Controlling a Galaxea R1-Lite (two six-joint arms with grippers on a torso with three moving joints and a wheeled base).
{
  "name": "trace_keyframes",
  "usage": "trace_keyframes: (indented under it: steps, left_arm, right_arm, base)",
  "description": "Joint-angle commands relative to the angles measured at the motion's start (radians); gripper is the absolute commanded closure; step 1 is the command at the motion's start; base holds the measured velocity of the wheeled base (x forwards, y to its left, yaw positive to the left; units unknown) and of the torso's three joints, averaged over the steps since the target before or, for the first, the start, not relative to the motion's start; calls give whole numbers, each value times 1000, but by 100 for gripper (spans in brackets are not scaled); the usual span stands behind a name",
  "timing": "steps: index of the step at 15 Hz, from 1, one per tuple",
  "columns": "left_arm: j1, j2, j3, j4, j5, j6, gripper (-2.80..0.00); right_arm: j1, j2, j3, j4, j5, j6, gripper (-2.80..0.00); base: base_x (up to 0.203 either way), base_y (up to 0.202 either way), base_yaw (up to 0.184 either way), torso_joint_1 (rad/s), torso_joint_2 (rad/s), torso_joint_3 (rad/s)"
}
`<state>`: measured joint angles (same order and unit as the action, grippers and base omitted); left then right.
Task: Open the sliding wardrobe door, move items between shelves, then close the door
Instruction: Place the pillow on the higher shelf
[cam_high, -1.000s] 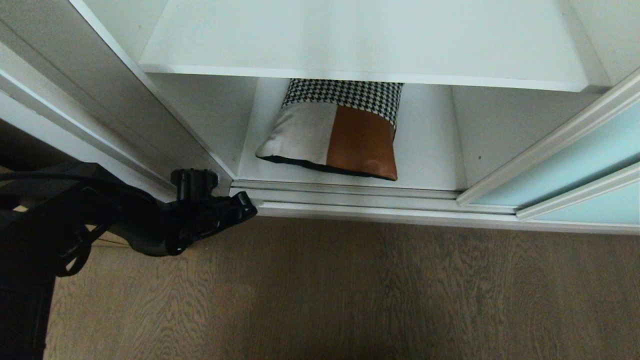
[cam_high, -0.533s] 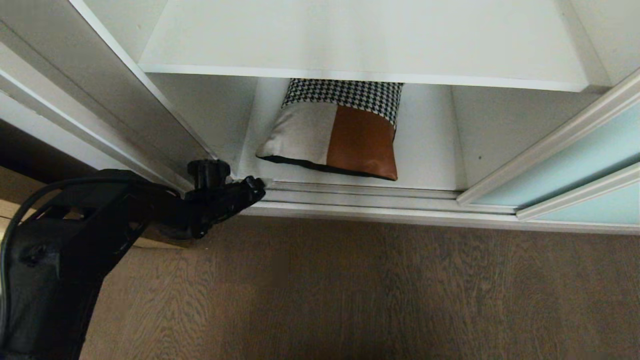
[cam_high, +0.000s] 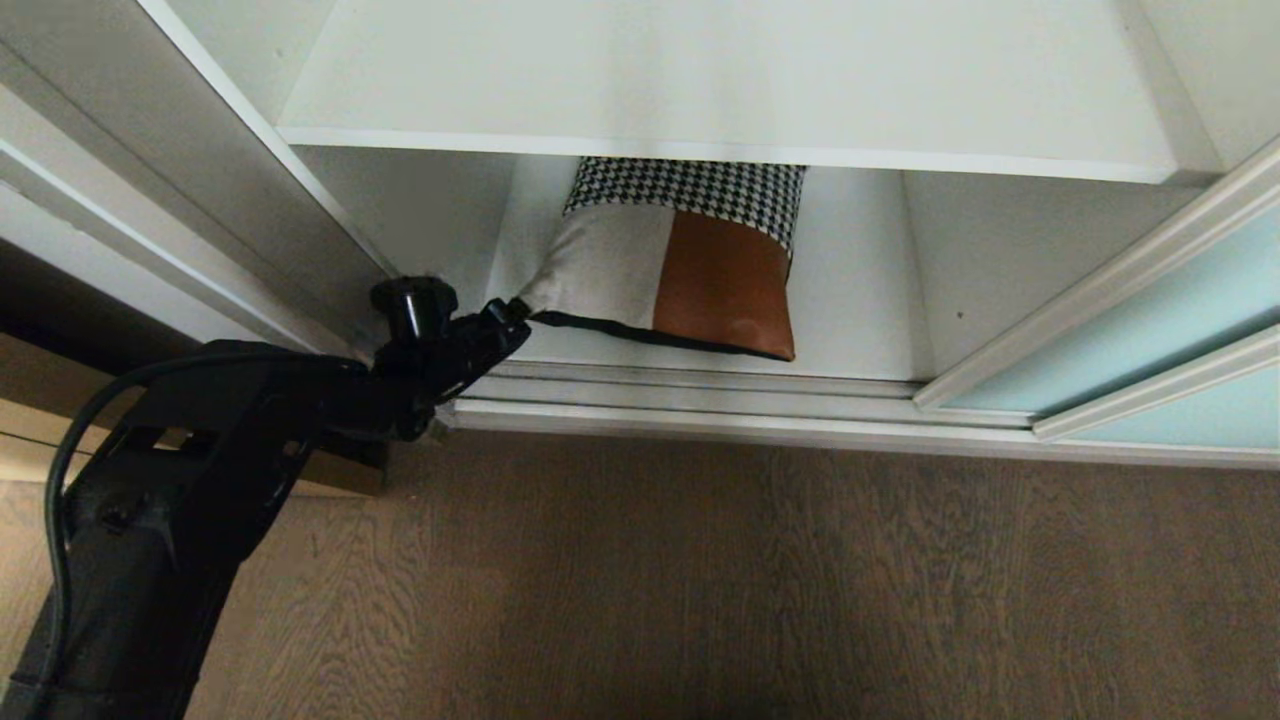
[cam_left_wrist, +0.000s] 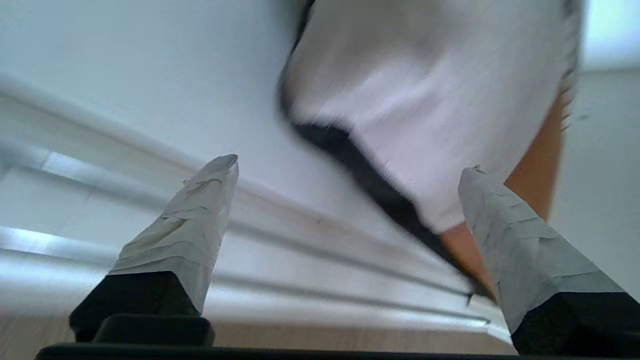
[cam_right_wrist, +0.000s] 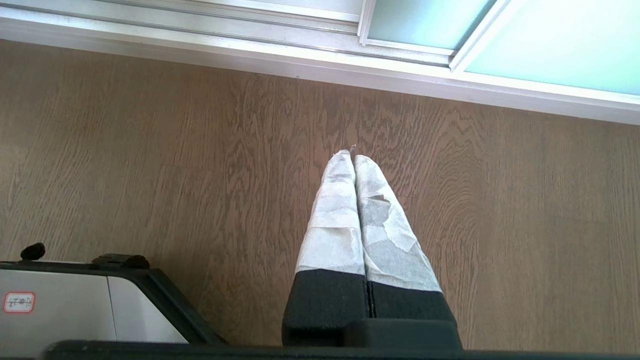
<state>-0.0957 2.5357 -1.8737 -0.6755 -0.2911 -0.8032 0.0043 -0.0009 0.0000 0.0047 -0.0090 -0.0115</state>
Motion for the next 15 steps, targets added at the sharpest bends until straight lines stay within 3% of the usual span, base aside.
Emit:
trace_keyframes:
  steps: [1,2,3,7,10,15]
  left_arm:
    - [-1,45,-71,0,-68,-6,-280]
    - [0,52,-69,-8,-141,-4,-280]
    - [1,58,-67,-25,-172,2,-280]
    - [1,89,-68,-32,-236,19,-280]
    - [2,103,-68,-117,-234,61,-280]
    - [1,121,-67,-203,-229,227,-280]
  right_arm:
    - [0,-2,0,0,0,-1,0]
    - [0,-2,0,0,0,-1,0]
    - [0,-2,0,0,0,-1,0]
    - [0,-2,0,0,0,-1,0]
    - [0,-2,0,0,0,-1,0]
    - [0,-2,0,0,0,-1,0]
  base:
    - [0,0,0,0,0,0]
    - [0,0,0,0,0,0]
    - [0,0,0,0,0,0]
    - [0,0,0,0,0,0]
    - [0,0,0,0,0,0]
    - [0,0,0,0,0,0]
